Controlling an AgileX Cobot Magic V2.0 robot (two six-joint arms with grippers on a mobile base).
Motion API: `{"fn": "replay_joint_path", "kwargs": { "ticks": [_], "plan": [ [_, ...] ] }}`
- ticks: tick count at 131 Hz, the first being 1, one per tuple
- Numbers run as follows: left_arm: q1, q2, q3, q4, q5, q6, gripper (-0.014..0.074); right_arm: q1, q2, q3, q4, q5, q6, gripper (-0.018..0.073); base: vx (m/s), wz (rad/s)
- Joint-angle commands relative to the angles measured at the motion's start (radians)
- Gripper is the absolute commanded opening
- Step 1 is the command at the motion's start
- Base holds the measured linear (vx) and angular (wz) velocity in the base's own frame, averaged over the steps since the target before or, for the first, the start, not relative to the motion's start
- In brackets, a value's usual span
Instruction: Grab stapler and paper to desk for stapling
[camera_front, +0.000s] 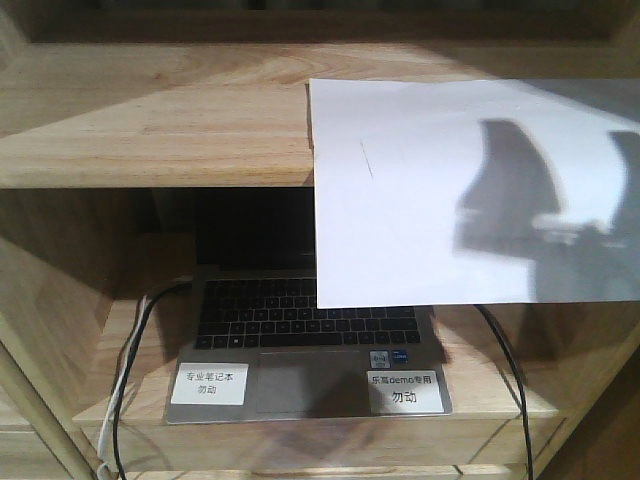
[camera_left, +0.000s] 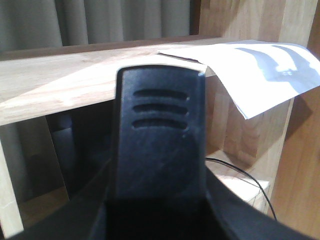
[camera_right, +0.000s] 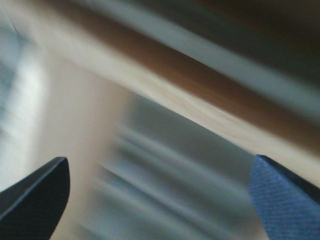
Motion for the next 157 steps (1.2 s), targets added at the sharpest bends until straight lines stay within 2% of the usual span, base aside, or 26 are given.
{"fn": "replay_joint_path", "kwargs": {
  "ticks": [1, 6, 14, 49, 70, 99, 111, 140, 157],
  "plan": [
    [-0.003, 0.014, -0.029, -0.01, -0.121, 0.001, -0.0006, -0.005, -0.013, 0.058, -0.072, -0.255, 0.185, 0.0662, 0.0, 0.0],
    [-0.003, 0.014, -0.029, -0.01, -0.121, 0.001, -0.0006, -0.005, -0.026, 0.097, -0.087, -0.312, 0.245, 0.0658, 0.0, 0.0],
    [-0.003, 0.014, -0.029, -0.01, -0.121, 0.001, -0.0006, -0.005, -0.044, 0.151, -0.107, -0.367, 0.276, 0.0653, 0.0, 0.0],
    [-0.003, 0.014, -0.029, -0.01, -0.121, 0.001, -0.0006, -0.005, -0.195, 0.352, -0.115, -0.376, 0.255, 0.0648, 0.0, 0.0],
    [-0.003, 0.014, -0.029, -0.01, -0.121, 0.001, -0.0006, -0.004, -0.328, 0.517, -0.058, -0.364, 0.255, 0.0643, 0.0, 0.0],
    [-0.003, 0.014, -0.029, -0.01, -0.121, 0.001, -0.0006, 0.004, -0.469, 0.658, 0.027, -0.317, 0.254, 0.0636, 0.0, 0.0],
    [-0.003, 0.014, -0.029, -0.01, -0.121, 0.001, -0.0006, 0.067, -0.517, 0.703, 0.047, -0.285, 0.244, 0.0633, 0.0, 0.0],
    [-0.003, 0.014, -0.029, -0.01, -0.121, 0.001, -0.0006, 0.333, -0.557, 0.761, 0.048, -0.212, 0.24, 0.0628, 0.0, 0.0],
    [-0.003, 0.014, -0.029, -0.01, -0.121, 0.001, -0.0006, 0.448, -0.557, 0.814, 0.05, -0.206, 0.237, 0.0622, 0.0, 0.0]
  ]
}}
